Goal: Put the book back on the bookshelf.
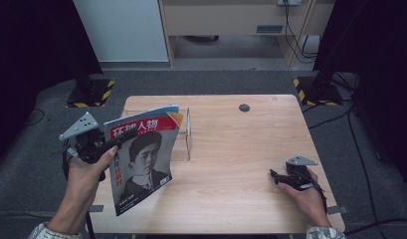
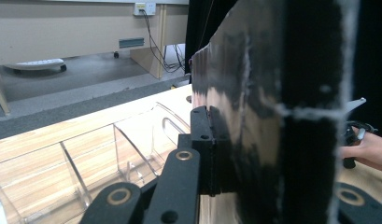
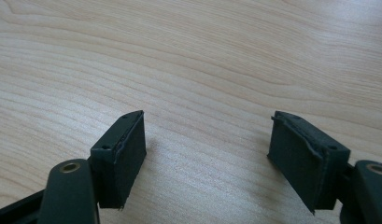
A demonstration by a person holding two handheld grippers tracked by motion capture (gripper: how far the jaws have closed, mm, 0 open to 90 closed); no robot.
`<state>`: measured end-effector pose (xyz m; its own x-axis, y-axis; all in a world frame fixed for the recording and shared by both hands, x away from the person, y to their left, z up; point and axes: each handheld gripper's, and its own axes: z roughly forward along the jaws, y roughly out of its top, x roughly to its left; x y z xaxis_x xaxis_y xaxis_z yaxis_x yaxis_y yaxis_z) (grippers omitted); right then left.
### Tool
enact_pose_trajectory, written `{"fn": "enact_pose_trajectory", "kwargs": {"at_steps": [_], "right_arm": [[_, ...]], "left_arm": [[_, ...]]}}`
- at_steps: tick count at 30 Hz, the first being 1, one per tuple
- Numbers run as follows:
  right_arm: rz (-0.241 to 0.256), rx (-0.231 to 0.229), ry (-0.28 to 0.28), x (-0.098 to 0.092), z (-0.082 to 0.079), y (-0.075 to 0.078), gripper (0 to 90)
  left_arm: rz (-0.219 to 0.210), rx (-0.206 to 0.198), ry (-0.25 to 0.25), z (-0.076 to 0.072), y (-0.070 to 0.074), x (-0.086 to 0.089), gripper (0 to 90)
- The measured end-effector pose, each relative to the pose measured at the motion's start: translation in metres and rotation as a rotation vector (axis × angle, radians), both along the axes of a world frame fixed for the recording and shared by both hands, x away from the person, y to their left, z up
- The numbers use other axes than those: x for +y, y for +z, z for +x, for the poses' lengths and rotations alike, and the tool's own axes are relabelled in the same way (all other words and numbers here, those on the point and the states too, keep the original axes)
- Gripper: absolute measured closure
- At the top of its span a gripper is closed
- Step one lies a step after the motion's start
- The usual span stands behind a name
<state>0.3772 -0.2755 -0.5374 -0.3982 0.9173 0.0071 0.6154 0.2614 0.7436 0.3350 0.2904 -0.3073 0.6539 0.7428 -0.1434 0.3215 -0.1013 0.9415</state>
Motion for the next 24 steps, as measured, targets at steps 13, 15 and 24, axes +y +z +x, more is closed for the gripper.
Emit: {"fn": "enact_pose_trajectory", "kwargs": {"at_steps": [13,15,24], "right_arm": [[0.001,-0.001,0.002,0.0,0.0,0.0,27.4],[0.001,-0.001,0.002,0.0,0.0,0.0,27.4],[0.001,0.0,0.004,0.001,0.0,0.0,27.4]], "left_arm": [[-0.004,-0.003,0.043,-0.003,-0.001,0.016,86.6],[-0.004,-0.005,0.056,-0.005,-0.001,0.021,86.6],[0.004,-0.014,0.09,-0.01,-0.001,0.034,86.6]]}}
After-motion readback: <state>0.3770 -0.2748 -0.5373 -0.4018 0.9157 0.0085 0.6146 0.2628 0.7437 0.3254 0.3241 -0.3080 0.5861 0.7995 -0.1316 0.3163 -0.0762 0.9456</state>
